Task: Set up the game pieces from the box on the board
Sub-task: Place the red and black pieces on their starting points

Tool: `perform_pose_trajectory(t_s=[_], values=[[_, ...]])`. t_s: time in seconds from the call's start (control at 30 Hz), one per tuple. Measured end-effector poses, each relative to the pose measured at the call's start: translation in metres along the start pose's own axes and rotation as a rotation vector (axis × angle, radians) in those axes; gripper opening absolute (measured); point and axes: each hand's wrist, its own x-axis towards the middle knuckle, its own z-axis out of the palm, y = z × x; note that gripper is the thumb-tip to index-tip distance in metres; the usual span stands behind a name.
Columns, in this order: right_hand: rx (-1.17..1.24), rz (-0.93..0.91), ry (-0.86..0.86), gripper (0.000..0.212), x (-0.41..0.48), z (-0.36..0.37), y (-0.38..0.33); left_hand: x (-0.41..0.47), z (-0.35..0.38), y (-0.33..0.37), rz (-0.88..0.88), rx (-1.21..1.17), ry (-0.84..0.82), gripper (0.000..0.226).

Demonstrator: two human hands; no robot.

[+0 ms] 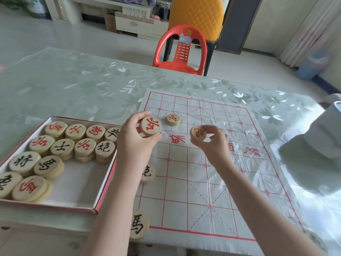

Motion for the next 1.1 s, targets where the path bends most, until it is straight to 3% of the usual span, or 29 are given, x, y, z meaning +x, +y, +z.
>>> perform_pose_trajectory(t_s=[0.53, 0.87, 1.1], values=[[-0.011, -0.063, 0.002, 0.046, 0.074, 0.026, -0.006, 0.013, 0.016, -0.006, -0.058, -0.056, -0.029, 0.051], [-0.311, -0.108, -0.162, 0.048, 0.128, 0.104, -0.057, 0.026, 0.012, -0.016, -0.098, -0.097, 0.013, 0.055], [-0.463, -0.074, -0.218, 0.066, 0.130, 0.110, -0.051, 0.028, 0.005, -0.018, -0.115, -0.104, 0.065, 0.064]])
